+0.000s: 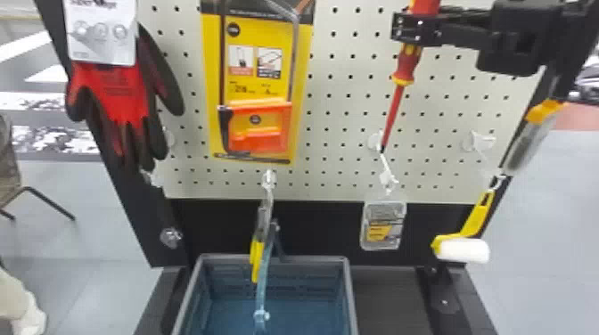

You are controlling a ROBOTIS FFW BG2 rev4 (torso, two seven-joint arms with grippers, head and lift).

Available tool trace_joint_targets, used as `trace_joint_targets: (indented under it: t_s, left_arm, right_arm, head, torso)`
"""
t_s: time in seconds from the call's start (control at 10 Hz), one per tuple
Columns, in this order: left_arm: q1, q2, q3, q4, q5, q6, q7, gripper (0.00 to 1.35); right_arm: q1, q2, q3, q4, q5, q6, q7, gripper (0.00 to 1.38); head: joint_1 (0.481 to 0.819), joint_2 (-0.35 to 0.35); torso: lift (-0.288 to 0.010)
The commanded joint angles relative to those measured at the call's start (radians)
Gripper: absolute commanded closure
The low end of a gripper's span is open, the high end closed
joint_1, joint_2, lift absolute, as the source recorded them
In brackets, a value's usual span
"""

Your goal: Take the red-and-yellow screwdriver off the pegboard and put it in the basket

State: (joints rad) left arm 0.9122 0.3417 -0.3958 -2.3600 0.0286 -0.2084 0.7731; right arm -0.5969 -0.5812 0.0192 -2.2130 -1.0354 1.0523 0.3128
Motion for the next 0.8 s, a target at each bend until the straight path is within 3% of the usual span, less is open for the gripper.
trace_joint_targets:
  t_s: [0.0,0.7]
  left_arm:
    - [0.001,0.000,0.000,0.000,-0.001,0.000,0.000,0.31]
    - [-0.003,0.000,-0.002,0.000,-0.001,0.003,0.000,0.31]
  right_arm:
    - [0.000,0.000,-0.001,-0.002,0.000,0.000,0.000,1.17]
    - [-0.010,0.000,-0.002,-0.012,0.002,-0.003,-0.001,1.17]
  head:
    - [0.549,0.000]
    - [0.549,0.000]
  torso:
    - [-0.100]
    - [-0.100]
